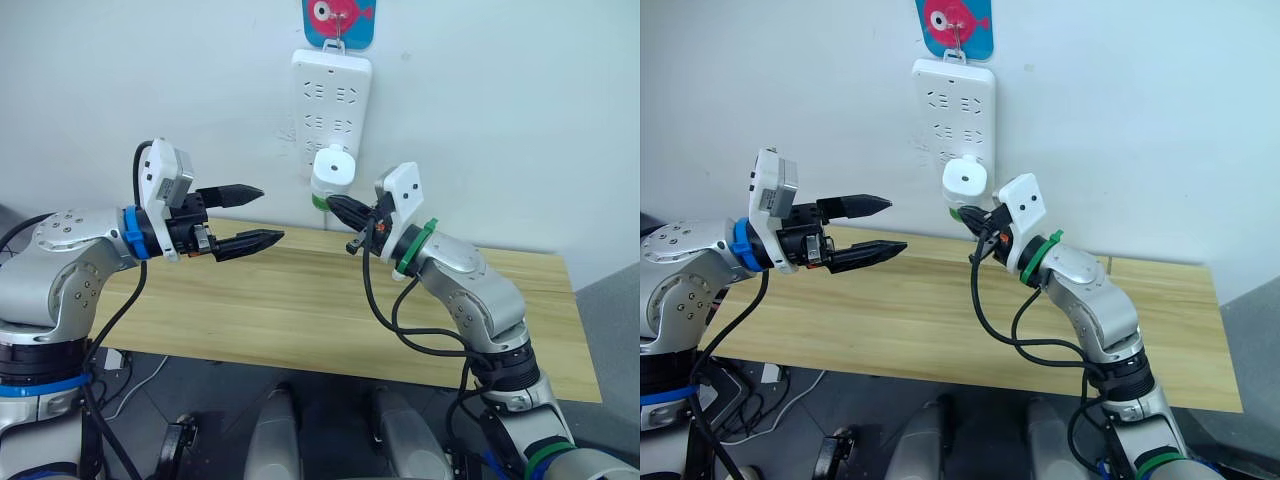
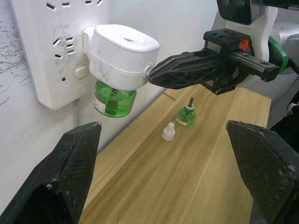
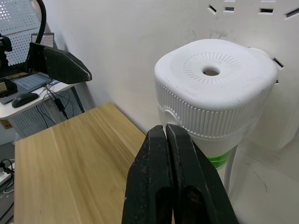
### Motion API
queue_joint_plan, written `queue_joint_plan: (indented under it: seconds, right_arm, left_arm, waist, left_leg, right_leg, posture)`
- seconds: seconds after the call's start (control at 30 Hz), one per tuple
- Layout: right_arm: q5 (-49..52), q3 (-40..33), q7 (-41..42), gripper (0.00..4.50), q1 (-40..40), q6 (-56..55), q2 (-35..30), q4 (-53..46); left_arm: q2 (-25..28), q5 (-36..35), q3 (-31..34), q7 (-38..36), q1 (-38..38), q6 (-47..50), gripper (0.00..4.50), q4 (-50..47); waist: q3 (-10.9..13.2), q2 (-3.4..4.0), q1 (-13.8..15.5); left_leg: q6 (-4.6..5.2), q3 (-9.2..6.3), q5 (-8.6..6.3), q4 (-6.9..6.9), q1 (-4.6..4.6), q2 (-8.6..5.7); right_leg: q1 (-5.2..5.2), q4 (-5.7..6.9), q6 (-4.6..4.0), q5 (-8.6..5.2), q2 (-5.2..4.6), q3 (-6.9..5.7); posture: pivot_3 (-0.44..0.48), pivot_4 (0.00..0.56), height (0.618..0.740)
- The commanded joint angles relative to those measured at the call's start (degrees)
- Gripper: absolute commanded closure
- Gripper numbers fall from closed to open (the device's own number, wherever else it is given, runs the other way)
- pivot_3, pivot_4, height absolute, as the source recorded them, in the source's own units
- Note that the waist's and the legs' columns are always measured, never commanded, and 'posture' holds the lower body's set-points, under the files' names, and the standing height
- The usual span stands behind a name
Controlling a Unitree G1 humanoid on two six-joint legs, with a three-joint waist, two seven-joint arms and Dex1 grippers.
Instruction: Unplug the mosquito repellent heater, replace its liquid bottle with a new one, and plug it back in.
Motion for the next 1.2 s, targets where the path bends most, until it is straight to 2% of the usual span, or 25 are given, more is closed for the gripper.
queue_joint_plan:
  seconds: [0.03, 0.57, 0.93, 1.2]
  right_arm:
    - [0.26, -2.38, -3.04, 4.42, -0.19, -0.21, 1.89, -1.63]
    - [-0.79, -8.23, -11.57, 4.42, 0.30, 1.61, 4.41, -0.93]
    - [6.97, -9.54, -9.80, 4.42, 0.84, 4.30, 6.01, -4.33]
    - [8.45, -9.75, -10.21, 4.42, 1.13, 5.02, 5.41, -5.15]
  left_arm:
    - [0.80, -0.40, 0.70, -0.08, -0.66, -0.92, 0.00, -0.85]
    - [0.39, -0.71, 0.37, 0.17, -1.88, -0.45, 0.00, 0.06]
    - [0.50, -0.79, 0.36, 0.11, -1.92, -0.23, 0.00, 0.04]
    - [0.52, -0.88, 0.33, 0.14, -1.86, -0.07, 0.00, -0.19]
  waist:
    - [0.00, 0.00, 0.00]
    - [-0.03, -0.04, 0.14]
    - [-0.03, -0.05, 0.64]
    - [-0.03, -0.05, 0.65]
  left_leg:
    - [0.00, -0.01, 0.00, 0.00, 0.00, 0.00]
    - [-0.07, 0.00, 0.32, 0.02, 0.01, 0.00]
    - [-0.02, 0.02, 0.45, 0.02, 0.00, 0.00]
    - [-0.02, 0.01, 0.45, 0.00, -0.01, 0.00]
  right_leg:
    - [0.00, 0.01, -0.01, 0.01, 0.00, 0.00]
    - [0.02, 0.06, -0.12, 0.11, 0.00, -0.01]
    - [0.02, 0.05, -0.04, 0.13, -0.01, -0.01]
    - [0.01, 0.05, -0.04, 0.13, -0.01, -0.04]
  posture:
    - [0.010, 0.244, 0.740]
    - [-0.001, 0.248, 0.740]
    - [0.000, 0.255, 0.740]
    - [0.001, 0.257, 0.740]
